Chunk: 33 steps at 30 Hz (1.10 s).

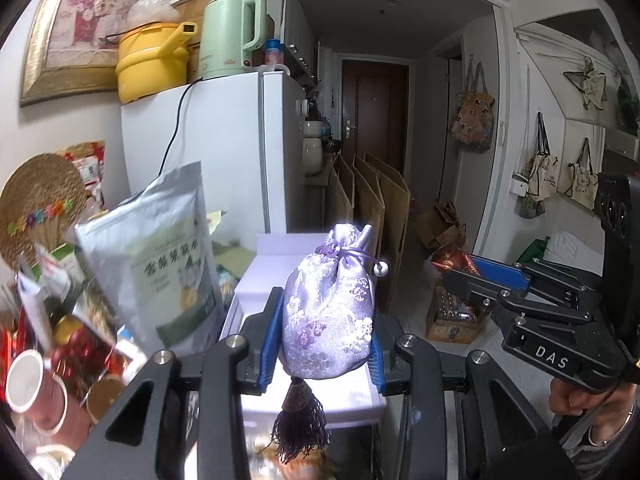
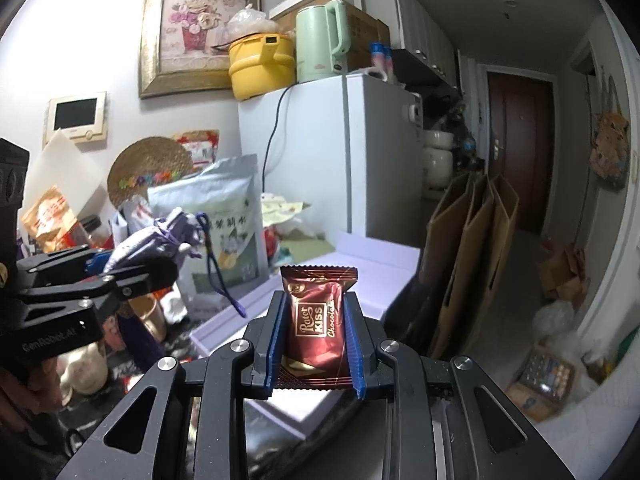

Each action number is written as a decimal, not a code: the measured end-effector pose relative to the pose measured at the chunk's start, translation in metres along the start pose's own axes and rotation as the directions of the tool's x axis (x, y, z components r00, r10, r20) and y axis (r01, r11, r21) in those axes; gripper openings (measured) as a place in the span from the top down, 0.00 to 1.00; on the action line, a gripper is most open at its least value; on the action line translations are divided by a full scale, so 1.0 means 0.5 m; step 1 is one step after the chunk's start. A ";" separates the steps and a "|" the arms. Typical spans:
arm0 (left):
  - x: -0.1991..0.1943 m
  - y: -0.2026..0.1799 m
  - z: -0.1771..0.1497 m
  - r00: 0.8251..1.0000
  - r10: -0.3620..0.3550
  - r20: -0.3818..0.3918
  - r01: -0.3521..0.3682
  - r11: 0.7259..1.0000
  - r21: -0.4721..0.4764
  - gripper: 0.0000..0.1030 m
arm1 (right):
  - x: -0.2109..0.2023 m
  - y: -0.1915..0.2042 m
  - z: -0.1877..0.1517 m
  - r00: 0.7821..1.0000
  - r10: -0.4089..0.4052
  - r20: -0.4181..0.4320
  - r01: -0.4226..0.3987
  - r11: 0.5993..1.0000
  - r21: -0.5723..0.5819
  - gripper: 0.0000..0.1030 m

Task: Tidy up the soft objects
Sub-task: 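Carry the purple pouch and brown chocolate into the white box and release both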

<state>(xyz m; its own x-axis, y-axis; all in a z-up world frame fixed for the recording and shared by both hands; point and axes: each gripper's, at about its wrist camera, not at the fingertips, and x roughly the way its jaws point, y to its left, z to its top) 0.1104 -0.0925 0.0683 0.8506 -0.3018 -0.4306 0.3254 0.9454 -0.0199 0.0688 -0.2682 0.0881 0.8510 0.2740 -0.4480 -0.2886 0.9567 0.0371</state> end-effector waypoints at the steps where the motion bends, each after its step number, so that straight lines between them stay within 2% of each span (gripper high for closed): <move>1: 0.014 0.003 0.010 1.000 -0.001 0.001 0.001 1.000 0.003 0.65 | 0.010 -0.003 0.007 1.000 0.000 0.004 0.000 1.000 0.000 0.74; 7: 0.083 0.023 0.050 1.000 0.004 -0.003 -0.004 1.000 0.012 0.65 | 0.068 -0.019 0.046 1.000 -0.003 0.018 0.004 1.000 -0.008 0.74; 15: 0.201 0.055 0.072 0.997 0.055 -0.053 -0.054 0.998 0.021 0.65 | 0.169 -0.040 0.079 1.000 0.011 -0.006 -0.011 1.000 -0.016 0.74; 17: 0.232 0.063 0.068 0.994 0.082 -0.066 -0.080 0.996 0.026 0.65 | 0.197 -0.044 0.080 0.999 0.022 -0.023 -0.022 1.000 -0.007 0.74; 25: 0.333 0.087 0.028 0.981 0.109 -0.160 -0.107 0.994 0.017 0.65 | 0.291 -0.035 0.061 0.996 -0.001 -0.084 -0.003 0.999 -0.047 0.73; 33: 0.385 0.106 -0.005 0.972 0.118 -0.204 -0.119 0.993 0.009 0.65 | 0.355 -0.034 0.034 0.987 -0.004 -0.160 -0.005 0.998 -0.060 0.73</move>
<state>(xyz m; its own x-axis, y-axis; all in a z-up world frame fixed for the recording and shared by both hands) 0.2905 -0.1001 -0.0177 0.7806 -0.1564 -0.6052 0.2260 0.9733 0.0399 0.2321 -0.2341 0.0230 0.7710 0.2506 -0.5854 -0.3189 0.9477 -0.0143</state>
